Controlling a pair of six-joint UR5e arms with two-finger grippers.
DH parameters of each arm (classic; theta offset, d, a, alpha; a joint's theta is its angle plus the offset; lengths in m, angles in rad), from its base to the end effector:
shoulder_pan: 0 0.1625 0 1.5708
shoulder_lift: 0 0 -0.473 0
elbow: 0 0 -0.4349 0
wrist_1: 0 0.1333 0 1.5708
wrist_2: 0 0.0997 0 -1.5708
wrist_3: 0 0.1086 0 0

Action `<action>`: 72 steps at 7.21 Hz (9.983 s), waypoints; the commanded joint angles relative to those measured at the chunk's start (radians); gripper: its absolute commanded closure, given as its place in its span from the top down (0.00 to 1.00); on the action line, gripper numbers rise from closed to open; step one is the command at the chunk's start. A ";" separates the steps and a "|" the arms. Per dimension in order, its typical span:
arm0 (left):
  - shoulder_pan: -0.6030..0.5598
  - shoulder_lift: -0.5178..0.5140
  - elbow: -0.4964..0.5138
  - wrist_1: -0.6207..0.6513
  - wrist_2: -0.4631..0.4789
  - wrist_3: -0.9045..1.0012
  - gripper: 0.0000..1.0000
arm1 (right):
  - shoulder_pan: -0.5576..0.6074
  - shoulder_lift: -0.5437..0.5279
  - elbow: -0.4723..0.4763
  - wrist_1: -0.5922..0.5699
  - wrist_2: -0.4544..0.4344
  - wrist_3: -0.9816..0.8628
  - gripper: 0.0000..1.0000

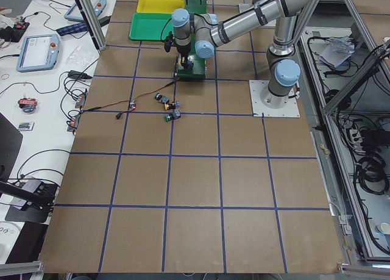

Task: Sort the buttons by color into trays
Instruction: 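Lower the yellow button onto the belt's near end and open the left gripper, then move the left gripper back to the buttons and grasp a green button, then carry the green button with the left gripper and set it on the belt, then grasp a yellow button with the left gripper while the right grasps the belt's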

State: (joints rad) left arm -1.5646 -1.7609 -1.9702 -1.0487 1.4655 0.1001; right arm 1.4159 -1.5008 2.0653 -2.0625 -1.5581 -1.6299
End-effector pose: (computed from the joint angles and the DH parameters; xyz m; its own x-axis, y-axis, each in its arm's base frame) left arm -0.1413 -0.5440 0.2707 -0.9900 0.0865 0.1111 0.0932 0.9940 0.0565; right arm 0.0572 -0.5069 0.2861 -0.0953 -0.9929 -0.0719 -0.9952 0.0967 -0.0169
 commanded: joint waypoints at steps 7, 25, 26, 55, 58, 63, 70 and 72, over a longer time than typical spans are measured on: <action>0.186 0.113 0.123 -0.263 0.142 0.036 1.00 | 0.000 0.001 0.001 -0.001 0.006 0.008 1.00; 0.544 -0.218 0.031 0.233 -0.011 0.331 0.82 | 0.064 0.002 0.010 -0.030 0.003 0.008 1.00; 0.545 -0.221 0.031 0.233 -0.008 0.331 0.61 | 0.064 0.002 0.010 -0.028 0.003 0.008 1.00; 0.189 0.100 0.000 0.061 0.073 0.175 1.00 | 0.006 0.028 -0.002 -0.038 -0.014 0.154 1.00; 0.394 0.040 -0.015 0.070 0.082 0.219 1.00 | 0.005 0.028 -0.028 -0.019 -0.017 0.532 1.00; 0.419 -0.144 -0.025 0.214 0.079 0.283 1.00 | 0.008 0.001 -0.053 -0.013 -0.002 1.363 1.00; 0.410 -0.152 -0.010 0.211 0.056 0.271 0.00 | 0.015 0.017 -0.054 -0.011 0.007 1.590 1.00; 0.391 -0.083 0.014 0.103 0.053 0.271 0.00 | 0.043 0.016 -0.059 -0.018 0.010 1.605 1.00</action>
State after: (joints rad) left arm -1.1656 -1.8834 -1.9673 -0.8802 1.5252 0.3732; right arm 1.4402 -1.4853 2.0092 -2.0767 -1.5489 -0.0321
